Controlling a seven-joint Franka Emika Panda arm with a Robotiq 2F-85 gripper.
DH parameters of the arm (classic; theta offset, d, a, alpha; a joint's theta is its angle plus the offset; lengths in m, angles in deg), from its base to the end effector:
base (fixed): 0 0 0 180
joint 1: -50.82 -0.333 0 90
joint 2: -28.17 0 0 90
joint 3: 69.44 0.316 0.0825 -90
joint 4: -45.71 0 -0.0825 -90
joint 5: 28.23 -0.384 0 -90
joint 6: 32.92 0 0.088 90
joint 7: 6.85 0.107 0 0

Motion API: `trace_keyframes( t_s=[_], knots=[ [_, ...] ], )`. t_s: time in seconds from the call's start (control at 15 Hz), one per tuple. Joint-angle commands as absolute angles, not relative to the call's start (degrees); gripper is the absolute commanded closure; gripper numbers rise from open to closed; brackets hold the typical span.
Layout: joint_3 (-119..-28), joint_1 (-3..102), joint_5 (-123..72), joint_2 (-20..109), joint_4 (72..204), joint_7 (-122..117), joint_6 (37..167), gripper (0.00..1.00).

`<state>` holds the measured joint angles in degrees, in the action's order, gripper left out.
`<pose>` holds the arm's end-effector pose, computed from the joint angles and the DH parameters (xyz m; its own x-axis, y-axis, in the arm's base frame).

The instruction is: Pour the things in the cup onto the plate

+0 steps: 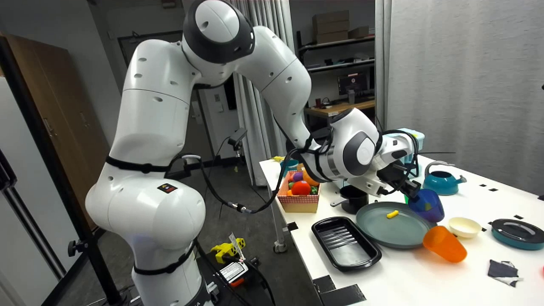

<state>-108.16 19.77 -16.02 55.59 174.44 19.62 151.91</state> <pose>0.5837 -0.0463 0.2570 0.7976 -0.1431 0.5859 -0.2690 -0.9539 0.1332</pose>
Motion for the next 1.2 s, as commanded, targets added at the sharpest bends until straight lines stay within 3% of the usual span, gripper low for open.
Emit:
trace_keyframes(
  t_s=[0.0,0.4,0.73,1.0,1.13],
  knots=[
    [-118.2,9.4,-17.9,61.6,174.2,22.5,160.7,0.99],
    [-125.2,0.0,-27.7,75.8,170.7,22.6,171.2,0.99],
    [-126.2,-0.9,-38.2,88.7,166.5,21.9,182.8,0.99],
    [-125.4,0.4,-47.1,96.5,164.8,21.4,193.7,0.99],
    [-116.1,6.7,-56.6,92.5,163.0,7.5,200.8,0.99]
  ],
)
